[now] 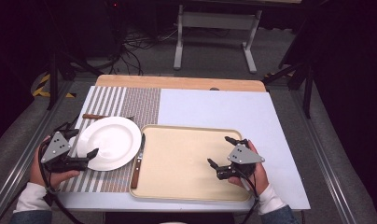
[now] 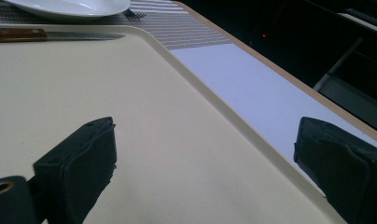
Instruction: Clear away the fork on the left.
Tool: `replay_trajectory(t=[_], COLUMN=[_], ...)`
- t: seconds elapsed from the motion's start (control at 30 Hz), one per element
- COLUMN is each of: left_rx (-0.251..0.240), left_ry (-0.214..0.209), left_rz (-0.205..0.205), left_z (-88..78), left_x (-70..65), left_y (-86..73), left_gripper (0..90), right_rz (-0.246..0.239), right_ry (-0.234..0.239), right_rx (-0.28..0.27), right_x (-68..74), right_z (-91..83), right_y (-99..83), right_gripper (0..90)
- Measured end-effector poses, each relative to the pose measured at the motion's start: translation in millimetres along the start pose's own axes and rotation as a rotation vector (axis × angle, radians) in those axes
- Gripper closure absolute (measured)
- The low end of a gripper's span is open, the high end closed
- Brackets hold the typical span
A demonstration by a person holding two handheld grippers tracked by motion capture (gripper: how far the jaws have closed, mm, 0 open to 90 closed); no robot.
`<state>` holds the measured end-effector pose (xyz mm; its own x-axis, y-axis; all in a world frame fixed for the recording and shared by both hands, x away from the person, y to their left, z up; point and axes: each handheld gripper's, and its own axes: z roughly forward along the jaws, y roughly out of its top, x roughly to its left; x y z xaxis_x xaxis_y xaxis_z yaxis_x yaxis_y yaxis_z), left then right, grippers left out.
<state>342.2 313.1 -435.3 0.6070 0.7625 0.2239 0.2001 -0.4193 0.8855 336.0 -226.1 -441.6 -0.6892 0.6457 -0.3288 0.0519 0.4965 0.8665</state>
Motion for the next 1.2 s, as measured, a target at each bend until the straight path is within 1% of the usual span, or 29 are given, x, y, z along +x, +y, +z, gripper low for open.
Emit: replay_trajectory(t=[0.03,0.07,0.1,0.13,0.2,0.27,0.3,0.4,0.43,0.47,0.57,0.63,0.7,0.77,0.83,0.9,0.93,0.97,1.0,1.03,1.07,1.1,1.17,1.2], left_rx=[-0.001,-0.004,-0.004,0.003,0.0,0.002,0.003,0.028,0.04,0.04,0.064,0.092,0.114,0.132,0.16,0.19,0.197,0.206,0.222,0.243,0.247,0.266,0.297,0.313], left_ry=[-0.001,-0.004,-0.004,0.004,0.007,0.007,0.006,0.009,0.008,0.008,0.005,0.009,0.006,-0.011,-0.01,-0.012,-0.024,-0.029,-0.031,-0.039,-0.048,-0.058,-0.072,-0.072], left_rz=[-0.01,-0.023,-0.023,-0.03,-0.057,-0.063,-0.065,-0.035,-0.027,-0.027,-0.034,-0.018,-0.015,-0.022,-0.014,-0.024,-0.034,-0.035,-0.042,-0.039,-0.052,-0.057,-0.049,-0.046], left_z=[0.1,-0.7,-0.7,-0.9,-0.5,0.1,0.9,5.1,9.8,9.8,17.9,24.2,29.4,36.0,43.7,51.5,55.5,59.7,63.1,69.0,73.6,77.8,86.7,90.8], left_x=[1.9,7.0,7.0,10.1,17.7,20.1,22.3,28.3,36.0,36.0,46.7,54.5,63.2,75.2,85.9,95.7,100.6,105.5,107.6,112.8,116.4,119.3,124.0,126.3], left_y=[-0.3,-1.3,-1.3,-2.3,-4.6,-4.9,-4.8,-2.2,1.4,1.4,5.1,8.4,12.2,15.6,17.7,19.2,19.3,19.3,19.1,18.2,17.1,16.2,14.9,14.6], left_gripper=[8.5,8.4,8.4,8.4,8.4,8.4,8.4,8.5,9.1,9.1,9.1,9.4,10.1,12.7,14.9,15.0,15.2,15.3,15.5,15.4,15.1,14.6,13.8,13.8], right_rz=[0.001,0.003,0.003,0.005,0.007,0.008,0.008,0.01,0.011,0.011,0.024,0.03,0.03,0.036,0.034,0.032,0.033,0.037,0.04,0.042,0.046,0.049,0.047,0.051], right_ry=[-0.001,-0.002,-0.002,-0.004,-0.003,-0.003,-0.003,0.001,-0.001,-0.001,-0.001,0.001,-0.002,-0.003,-0.003,-0.005,-0.004,0.0,0.004,0.003,0.0,-0.001,-0.004,-0.005], right_rx=[-0.002,-0.004,-0.004,-0.004,-0.003,-0.001,-0.001,0.002,0.001,0.001,0.005,0.005,0.002,0.0,0.006,0.01,0.012,0.014,0.017,0.02,0.022,0.022,0.019,0.017], right_x=[-0.2,-0.9,-0.9,-1.1,-1.1,-1.0,-1.0,-0.5,-0.4,-0.4,-1.6,-2.1,-2.7,-3.3,-2.8,-3.0,-3.4,-4.0,-4.6,-5.1,-6.0,-6.8,-8.5,-9.4], right_z=[-0.2,-0.3,-0.3,-0.1,0.0,0.1,0.1,0.1,-0.8,-0.8,-3.5,-4.3,-5.5,-5.5,-4.3,-3.9,-4.0,-4.0,-3.8,-3.7,-3.8,-4.3,-5.4,-5.9], right_y=[0.0,-0.1,-0.1,-0.2,-0.2,-0.2,-0.2,-0.1,0.0,0.0,0.4,0.6,1.3,2.0,2.1,2.2,2.2,2.1,1.9,1.8,1.7,1.8,2.7,3.0], right_gripper=[6.8,6.8,6.8,6.8,6.8,6.8,6.8,6.8,6.8,6.8,7.2,7.2,7.2,7.1,6.9,6.9,6.9,7.0,7.0,7.0,7.0,7.0,7.0,6.9])
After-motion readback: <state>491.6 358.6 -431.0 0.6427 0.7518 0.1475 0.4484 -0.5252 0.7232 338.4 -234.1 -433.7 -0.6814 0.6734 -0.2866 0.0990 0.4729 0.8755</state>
